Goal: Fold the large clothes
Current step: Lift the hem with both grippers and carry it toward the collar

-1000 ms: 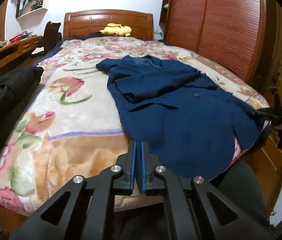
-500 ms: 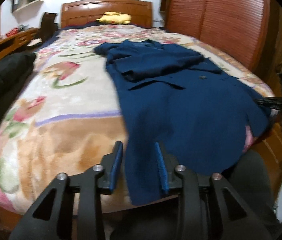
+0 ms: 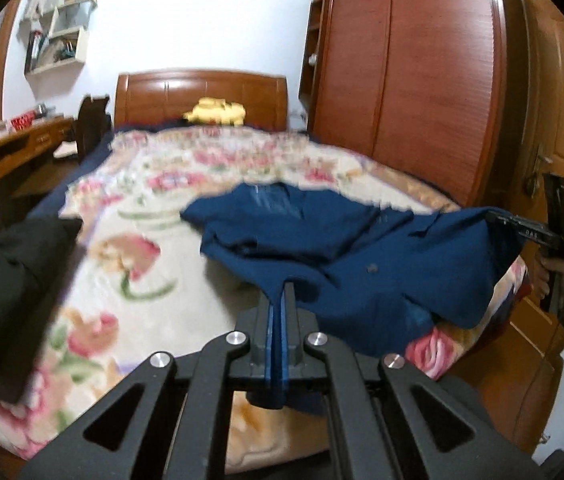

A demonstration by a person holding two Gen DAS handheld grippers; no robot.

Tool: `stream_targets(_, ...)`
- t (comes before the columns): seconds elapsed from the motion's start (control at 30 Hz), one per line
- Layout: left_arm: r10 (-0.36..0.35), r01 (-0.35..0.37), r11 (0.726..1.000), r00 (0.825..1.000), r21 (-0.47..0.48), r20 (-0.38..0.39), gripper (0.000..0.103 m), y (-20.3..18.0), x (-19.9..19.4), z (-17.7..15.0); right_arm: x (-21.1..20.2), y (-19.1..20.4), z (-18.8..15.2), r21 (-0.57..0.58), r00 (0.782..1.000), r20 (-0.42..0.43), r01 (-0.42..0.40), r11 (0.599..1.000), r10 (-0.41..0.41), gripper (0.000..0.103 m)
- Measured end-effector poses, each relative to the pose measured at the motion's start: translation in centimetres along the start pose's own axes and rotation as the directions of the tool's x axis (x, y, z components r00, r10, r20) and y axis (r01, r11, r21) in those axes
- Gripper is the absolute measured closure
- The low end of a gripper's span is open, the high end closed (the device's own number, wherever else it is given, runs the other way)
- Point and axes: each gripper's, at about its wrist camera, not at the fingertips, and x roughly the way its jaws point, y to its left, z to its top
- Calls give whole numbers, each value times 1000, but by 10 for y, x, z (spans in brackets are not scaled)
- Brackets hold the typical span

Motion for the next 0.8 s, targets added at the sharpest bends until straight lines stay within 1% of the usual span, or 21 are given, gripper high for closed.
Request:
stream_targets(0.07,-6,6,1000,999,2,37,103,-1,-12,14,-10,4,11,-5,999,32,2,1000,-2,101)
stream_targets(0.23,-5,1,999,995,40,99,103,-13,-33,43,-31,15,30,-37,997,73,-18,999,20,101)
stream_targets(0.3,-6,0,998,993,56,119,103,-18,-38,53,-42,21,37,-48,995,91,-34,998,38,101)
stream_targets(0.47,1,-15,996,985,82,172,103,-27,-57,83,-65,30,57,-71,990,132,-35,997,44,101)
stream_targets(0.57,13,-32,995,980,93,199,103,-27,-67,98,-81,36,70,-97,986,164,-25,995,41,101)
stream_targets(0.7,29,-51,995,969,83,244,103,-21,-82,115,-106,46,87,-135,973,227,-7,991,38,101)
stream_targets(0.8,61,-79,995,967,66,246,103,-12,-76,126,-107,45,102,-137,968,248,5,991,29,101)
